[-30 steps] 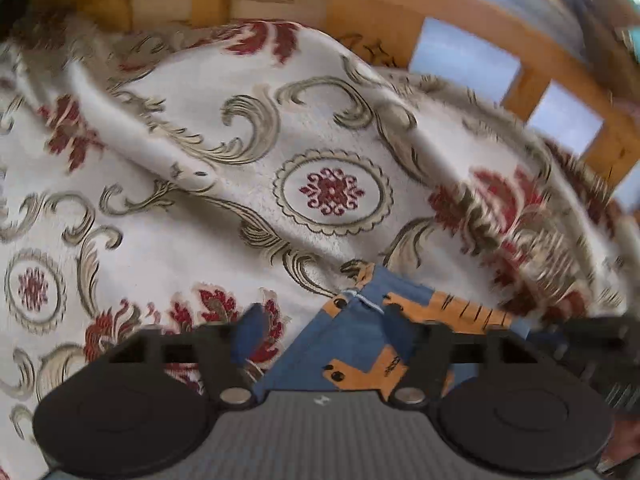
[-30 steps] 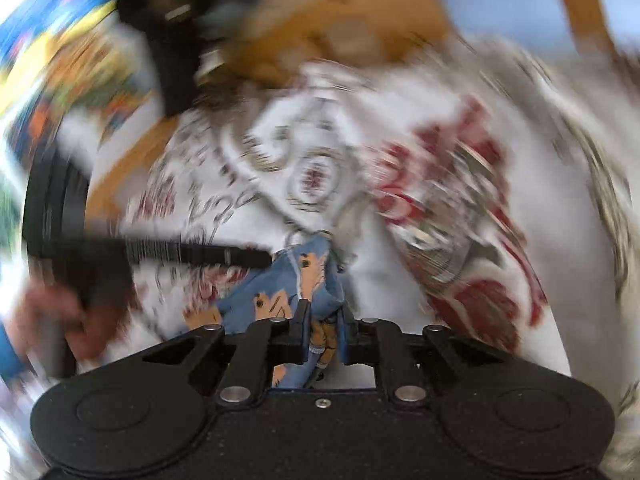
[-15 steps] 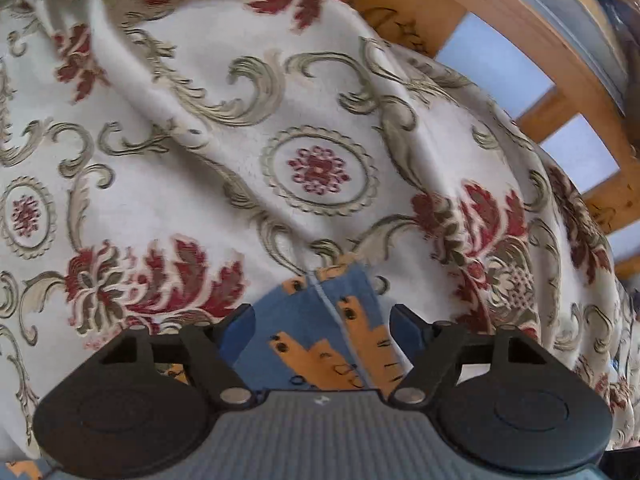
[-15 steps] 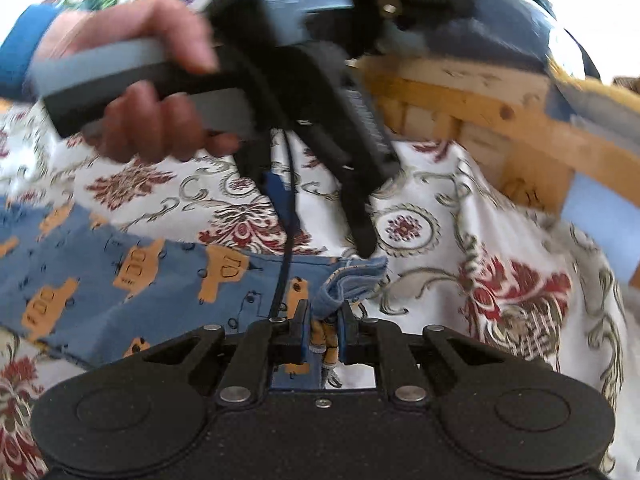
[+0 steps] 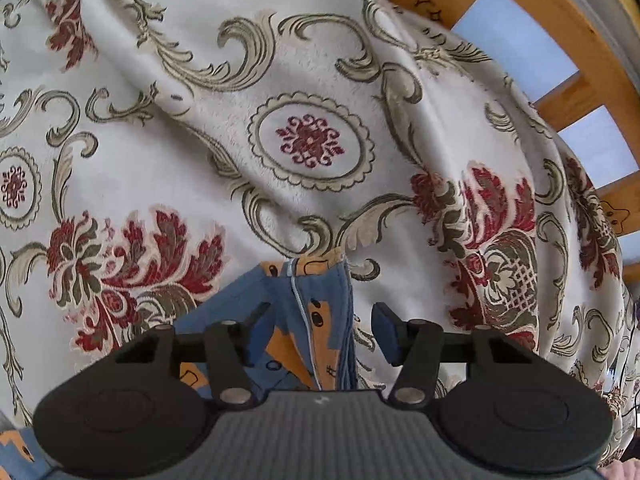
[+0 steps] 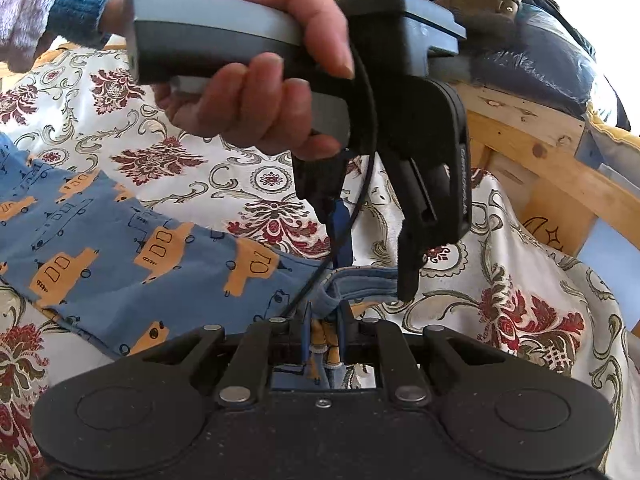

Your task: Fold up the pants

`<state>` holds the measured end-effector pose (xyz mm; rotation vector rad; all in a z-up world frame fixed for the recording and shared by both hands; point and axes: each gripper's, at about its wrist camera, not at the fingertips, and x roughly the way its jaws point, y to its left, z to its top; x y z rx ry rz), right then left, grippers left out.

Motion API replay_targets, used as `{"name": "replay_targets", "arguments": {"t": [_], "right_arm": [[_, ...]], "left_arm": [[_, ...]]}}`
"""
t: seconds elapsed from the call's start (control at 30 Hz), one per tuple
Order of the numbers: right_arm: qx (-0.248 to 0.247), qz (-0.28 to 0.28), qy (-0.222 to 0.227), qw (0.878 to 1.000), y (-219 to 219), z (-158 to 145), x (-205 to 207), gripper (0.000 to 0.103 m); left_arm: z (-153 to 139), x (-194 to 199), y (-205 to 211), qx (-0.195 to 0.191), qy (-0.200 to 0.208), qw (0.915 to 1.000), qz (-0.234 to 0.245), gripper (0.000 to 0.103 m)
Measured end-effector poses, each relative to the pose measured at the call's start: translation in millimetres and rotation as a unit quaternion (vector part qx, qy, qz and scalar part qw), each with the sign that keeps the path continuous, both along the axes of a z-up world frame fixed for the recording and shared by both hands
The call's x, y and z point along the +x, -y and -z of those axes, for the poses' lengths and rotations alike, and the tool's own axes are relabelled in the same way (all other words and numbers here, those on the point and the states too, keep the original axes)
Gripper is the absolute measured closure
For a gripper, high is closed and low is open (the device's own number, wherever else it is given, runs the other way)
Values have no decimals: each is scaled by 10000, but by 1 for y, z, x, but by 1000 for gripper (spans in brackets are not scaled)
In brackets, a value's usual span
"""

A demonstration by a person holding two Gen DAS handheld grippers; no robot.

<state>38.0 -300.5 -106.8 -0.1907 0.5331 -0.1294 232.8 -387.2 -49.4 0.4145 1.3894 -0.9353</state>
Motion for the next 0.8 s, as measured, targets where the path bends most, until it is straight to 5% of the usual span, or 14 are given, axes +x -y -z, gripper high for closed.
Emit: {"name": "replay_targets", "arguments": {"t": [0.3, 0.47, 0.63, 0.8], "right_arm": [[-126, -134, -32, 9998, -7, 1, 3, 89], [-247, -294, -43, 9993, -16, 1, 4, 89], [-258, -379, -80, 9989, -22, 2, 4, 89], [-250, -418, 18, 9988, -25, -2, 0, 89]], "left_arm": [[-10, -18, 13, 231, 602, 9973, 353, 41], [-7, -25, 15, 510, 919, 9928, 580, 60], [2, -20, 3, 403, 638, 9958, 519, 87], [-7, -12, -25, -120, 464, 9986, 224, 90]]}}
